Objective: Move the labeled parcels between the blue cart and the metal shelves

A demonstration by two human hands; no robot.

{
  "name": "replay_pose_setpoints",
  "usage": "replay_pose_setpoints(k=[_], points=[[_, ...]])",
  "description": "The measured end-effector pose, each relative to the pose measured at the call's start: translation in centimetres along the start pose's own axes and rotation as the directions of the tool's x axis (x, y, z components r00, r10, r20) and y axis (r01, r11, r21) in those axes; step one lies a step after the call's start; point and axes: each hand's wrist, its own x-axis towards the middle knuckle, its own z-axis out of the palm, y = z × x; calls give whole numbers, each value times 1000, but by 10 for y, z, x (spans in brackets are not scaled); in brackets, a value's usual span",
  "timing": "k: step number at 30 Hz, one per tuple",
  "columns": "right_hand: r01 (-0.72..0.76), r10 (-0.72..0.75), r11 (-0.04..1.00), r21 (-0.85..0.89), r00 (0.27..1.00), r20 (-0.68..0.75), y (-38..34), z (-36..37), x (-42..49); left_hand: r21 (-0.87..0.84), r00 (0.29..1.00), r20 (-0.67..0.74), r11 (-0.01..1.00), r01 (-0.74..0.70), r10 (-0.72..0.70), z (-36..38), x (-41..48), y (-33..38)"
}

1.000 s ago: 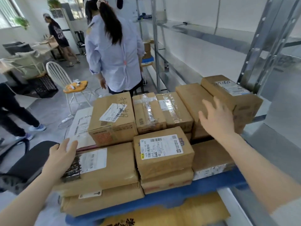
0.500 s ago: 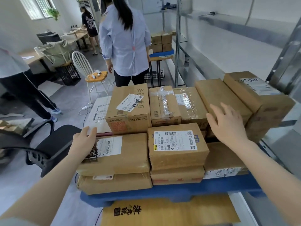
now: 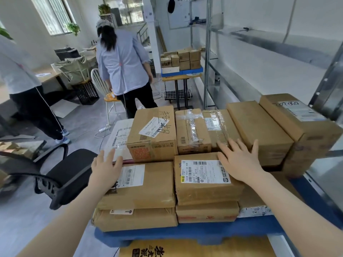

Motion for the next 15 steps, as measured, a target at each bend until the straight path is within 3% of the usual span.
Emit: replay_pose_setpoints(k=[5, 15], points=[[-14, 14, 1000, 21, 1000, -12, -1, -2, -1, 162, 997, 63, 986, 35, -46, 11, -8, 11], [-33, 35, 998, 50, 999, -32, -6, -5, -7, 171, 997, 43, 984, 57, -65, 15, -11, 14]])
